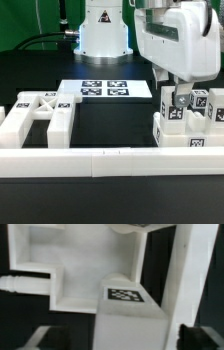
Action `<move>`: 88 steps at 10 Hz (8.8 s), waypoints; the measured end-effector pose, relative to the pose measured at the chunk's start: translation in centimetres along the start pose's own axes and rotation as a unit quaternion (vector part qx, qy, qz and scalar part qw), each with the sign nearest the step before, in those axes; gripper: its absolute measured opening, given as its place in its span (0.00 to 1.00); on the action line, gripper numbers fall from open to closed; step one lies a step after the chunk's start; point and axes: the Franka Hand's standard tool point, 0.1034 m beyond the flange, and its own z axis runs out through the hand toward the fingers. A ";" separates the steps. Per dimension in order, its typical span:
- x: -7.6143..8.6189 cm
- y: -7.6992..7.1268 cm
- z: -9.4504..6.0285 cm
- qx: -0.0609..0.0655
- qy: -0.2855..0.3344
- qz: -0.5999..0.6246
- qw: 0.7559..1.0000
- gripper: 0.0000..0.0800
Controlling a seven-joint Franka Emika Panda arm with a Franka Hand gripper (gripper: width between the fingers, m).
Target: Assemble chair
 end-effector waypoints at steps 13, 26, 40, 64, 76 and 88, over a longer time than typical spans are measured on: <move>-0.6 -0.2 0.1 0.000 0.005 -0.503 0.864 0.81; -0.1 0.1 0.4 -0.009 0.009 -0.479 0.878 0.36; -0.2 0.1 0.5 -0.002 0.006 -0.081 0.997 0.62; -0.1 0.0 0.5 -0.017 0.016 -0.565 0.825 0.36; 1.3 0.0 0.5 0.026 0.009 -0.022 0.999 0.36; 1.1 -0.3 0.4 0.015 0.022 -0.374 0.927 0.81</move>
Offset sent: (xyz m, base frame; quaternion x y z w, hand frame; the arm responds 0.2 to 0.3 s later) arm 0.0000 0.0000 0.0000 0.0000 0.0000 -0.1296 0.9916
